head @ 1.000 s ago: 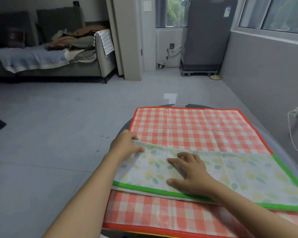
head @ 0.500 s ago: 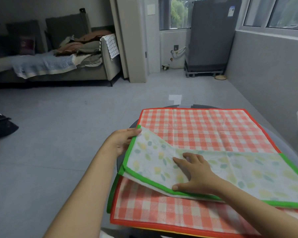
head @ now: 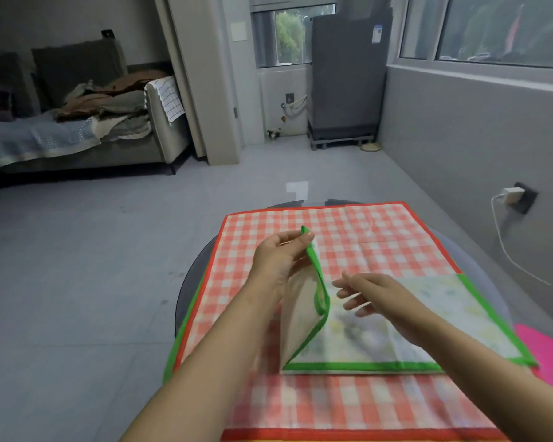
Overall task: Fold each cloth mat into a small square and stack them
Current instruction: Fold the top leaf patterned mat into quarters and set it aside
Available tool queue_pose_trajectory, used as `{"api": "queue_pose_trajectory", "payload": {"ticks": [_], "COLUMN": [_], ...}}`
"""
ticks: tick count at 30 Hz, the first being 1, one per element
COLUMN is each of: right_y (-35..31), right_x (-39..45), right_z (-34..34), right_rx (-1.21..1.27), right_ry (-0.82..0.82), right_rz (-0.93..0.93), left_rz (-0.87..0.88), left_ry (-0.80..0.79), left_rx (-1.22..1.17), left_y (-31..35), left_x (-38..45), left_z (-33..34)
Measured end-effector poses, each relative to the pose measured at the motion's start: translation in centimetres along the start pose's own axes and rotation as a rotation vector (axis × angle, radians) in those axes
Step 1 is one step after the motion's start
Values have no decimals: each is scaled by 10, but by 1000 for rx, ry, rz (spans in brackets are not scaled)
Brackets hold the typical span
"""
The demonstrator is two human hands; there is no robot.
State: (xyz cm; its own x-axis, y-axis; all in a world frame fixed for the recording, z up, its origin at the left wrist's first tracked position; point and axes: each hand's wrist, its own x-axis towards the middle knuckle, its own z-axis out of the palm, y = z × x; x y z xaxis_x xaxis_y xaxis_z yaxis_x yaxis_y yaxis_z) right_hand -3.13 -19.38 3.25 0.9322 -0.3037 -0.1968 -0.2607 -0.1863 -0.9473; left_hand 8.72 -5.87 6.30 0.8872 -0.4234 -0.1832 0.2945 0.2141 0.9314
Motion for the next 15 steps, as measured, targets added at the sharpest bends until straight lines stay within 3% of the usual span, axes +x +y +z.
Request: {"api": "queue_pose_trajectory", "payload": {"ticks": [6, 11, 15], "right_y": [3, 19, 31], "right_x": [-15, -18, -19], "right_z": [-16, -18, -14], "right_rx": [52, -482, -569], "right_ry": [31, 183, 168], "right_rz": [73, 48, 130], "left_rz": [-55, -47, -45], "left_ry": [12, 39, -21], "left_rx": [156, 427, 529], "left_y": [-48, -83, -93], "left_x": [6, 10, 7], "left_z": [42, 50, 48]}}
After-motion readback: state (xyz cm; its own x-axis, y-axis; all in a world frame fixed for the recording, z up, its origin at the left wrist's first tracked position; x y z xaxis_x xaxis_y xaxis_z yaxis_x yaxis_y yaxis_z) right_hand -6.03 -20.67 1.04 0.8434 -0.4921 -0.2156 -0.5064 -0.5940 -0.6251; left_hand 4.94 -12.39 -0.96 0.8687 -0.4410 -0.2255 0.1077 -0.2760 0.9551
